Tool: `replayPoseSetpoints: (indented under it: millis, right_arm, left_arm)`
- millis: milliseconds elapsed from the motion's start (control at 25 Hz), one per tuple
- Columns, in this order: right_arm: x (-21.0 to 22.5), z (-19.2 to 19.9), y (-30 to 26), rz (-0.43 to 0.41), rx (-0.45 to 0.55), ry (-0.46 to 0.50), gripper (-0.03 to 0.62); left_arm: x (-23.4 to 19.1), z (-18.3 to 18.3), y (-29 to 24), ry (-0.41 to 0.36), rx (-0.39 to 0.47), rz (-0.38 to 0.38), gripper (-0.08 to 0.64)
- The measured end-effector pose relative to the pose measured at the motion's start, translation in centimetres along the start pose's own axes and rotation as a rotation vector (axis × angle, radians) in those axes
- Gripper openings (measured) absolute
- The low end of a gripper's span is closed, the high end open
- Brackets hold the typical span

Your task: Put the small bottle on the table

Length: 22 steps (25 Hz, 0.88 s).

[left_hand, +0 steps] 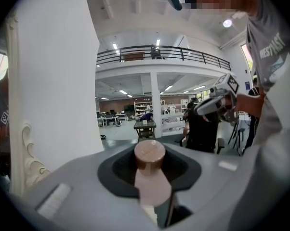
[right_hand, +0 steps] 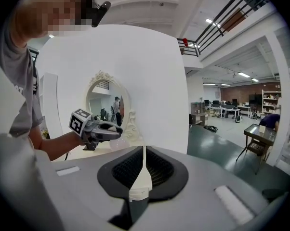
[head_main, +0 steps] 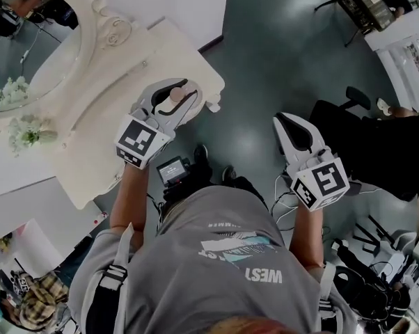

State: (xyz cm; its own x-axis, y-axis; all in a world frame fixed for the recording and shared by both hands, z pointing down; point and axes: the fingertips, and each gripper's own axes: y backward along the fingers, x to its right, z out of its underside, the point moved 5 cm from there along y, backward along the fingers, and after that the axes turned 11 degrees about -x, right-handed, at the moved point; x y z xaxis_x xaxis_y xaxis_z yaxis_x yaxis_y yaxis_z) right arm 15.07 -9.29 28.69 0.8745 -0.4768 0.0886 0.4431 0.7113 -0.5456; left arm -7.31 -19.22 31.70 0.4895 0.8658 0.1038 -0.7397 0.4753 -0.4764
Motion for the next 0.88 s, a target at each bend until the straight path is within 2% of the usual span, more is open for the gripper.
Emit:
replayPoseSetpoints:
  millis: [360,600,880]
  right_arm:
    - [-0.3,-1.5,-3.1,0.044,-0.041,0.011,0.021]
    - [1.2,-2.1,-6.4,0.005,-0.070,0.019,0.021]
    - [1.2,-2.6,-11.3,-0.085,-0.111,0.049,0.021]
  left_arm:
    - [-4.2,2.0,-1.8,-0.010,-0.020,0.025,0.112]
    - [-6.7,3.1,-3.3,0.006,-0.047,-0.014,0.112]
    - [-9.4,5.8,-3.7,0.073,-0.081,-0.068,0.112]
